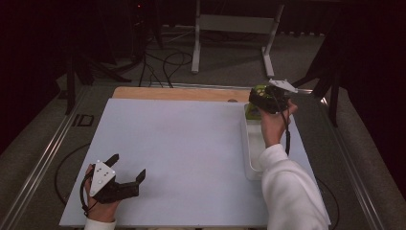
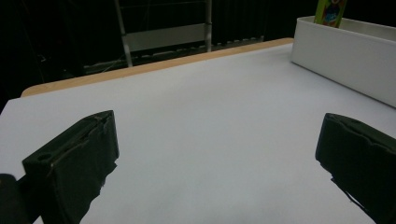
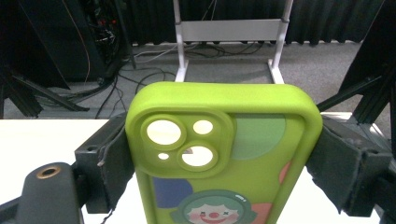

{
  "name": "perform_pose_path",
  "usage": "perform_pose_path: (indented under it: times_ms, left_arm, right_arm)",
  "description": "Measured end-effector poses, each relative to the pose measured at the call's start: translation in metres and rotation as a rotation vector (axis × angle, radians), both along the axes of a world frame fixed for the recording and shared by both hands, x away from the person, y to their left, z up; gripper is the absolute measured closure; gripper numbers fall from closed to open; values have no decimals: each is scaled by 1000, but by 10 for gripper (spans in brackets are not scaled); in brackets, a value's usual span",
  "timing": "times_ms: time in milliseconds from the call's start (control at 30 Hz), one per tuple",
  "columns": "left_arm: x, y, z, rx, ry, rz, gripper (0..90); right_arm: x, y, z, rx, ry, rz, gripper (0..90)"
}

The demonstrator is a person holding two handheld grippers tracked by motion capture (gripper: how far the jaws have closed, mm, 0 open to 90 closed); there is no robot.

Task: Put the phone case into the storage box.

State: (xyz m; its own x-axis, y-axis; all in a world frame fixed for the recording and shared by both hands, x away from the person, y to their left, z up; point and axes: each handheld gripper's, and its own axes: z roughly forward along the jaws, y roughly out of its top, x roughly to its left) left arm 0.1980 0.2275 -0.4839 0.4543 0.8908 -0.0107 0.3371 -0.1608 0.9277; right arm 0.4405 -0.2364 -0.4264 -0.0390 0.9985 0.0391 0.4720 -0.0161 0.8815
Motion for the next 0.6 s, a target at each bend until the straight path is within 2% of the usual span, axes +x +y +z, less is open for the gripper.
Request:
perform_pose_path:
  times_ms: [600]
  left_arm:
    - [1, 0, -1, 1, 1, 0, 2]
  right_arm:
    - [7, 1, -17, -14, 45, -6, 153]
